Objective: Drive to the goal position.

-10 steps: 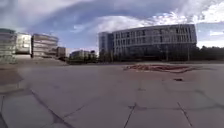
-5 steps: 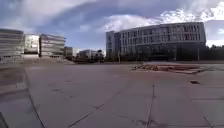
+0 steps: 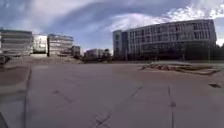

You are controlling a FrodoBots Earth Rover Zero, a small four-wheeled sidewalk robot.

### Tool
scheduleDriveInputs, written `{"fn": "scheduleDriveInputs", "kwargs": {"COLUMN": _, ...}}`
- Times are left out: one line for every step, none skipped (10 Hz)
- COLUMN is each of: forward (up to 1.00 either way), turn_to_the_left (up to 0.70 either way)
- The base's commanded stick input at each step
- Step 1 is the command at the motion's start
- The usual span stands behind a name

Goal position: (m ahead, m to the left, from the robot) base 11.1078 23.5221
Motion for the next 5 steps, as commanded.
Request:
{"fn": "scheduleDriveInputs", "kwargs": {"forward": 0.7, "turn_to_the_left": 0.0}}
{"fn": "scheduleDriveInputs", "kwargs": {"forward": 0.7, "turn_to_the_left": 0.0}}
{"fn": "scheduleDriveInputs", "kwargs": {"forward": 0.7, "turn_to_the_left": 0.0}}
{"fn": "scheduleDriveInputs", "kwargs": {"forward": 0.7, "turn_to_the_left": 0.0}}
{"fn": "scheduleDriveInputs", "kwargs": {"forward": 0.7, "turn_to_the_left": 0.0}}
